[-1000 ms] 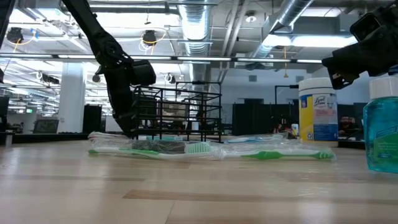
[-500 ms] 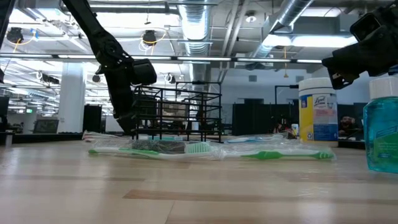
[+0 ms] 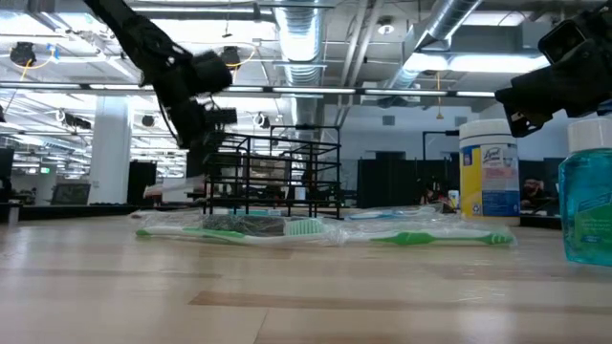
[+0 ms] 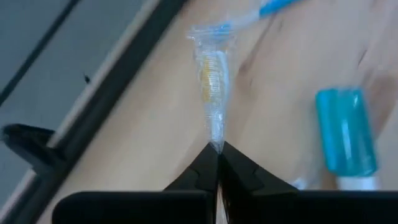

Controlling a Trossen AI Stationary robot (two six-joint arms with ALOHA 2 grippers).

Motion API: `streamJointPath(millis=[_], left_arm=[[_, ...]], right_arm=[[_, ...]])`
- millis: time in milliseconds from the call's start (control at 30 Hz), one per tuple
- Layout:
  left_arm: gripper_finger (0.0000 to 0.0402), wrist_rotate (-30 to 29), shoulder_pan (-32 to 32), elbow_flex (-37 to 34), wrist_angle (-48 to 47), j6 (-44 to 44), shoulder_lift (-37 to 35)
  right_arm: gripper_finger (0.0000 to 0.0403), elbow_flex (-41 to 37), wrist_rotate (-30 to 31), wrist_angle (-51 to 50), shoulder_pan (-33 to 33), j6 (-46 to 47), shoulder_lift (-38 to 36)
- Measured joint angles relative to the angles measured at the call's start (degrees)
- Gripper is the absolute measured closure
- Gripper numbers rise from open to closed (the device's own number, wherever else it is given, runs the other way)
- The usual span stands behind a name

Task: Pick & Place toothbrushing station
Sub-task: Put the orange toothbrush into the wire organizer

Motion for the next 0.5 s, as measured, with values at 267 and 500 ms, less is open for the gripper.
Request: streamJointPath(millis=[267, 500], left_arm=[[0.0401, 1.3, -3.3, 0.0, 0.3, -3.5, -8.2], [0.0401, 1.3, -7.8, 0.0, 1.5, -7.4, -13.1]], right_arm=[[0.0294, 0.0, 0.0, 0.0, 0.0, 0.0, 0.0], [0.0294, 0.0, 0.0, 0.0, 0.0, 0.1, 0.0]])
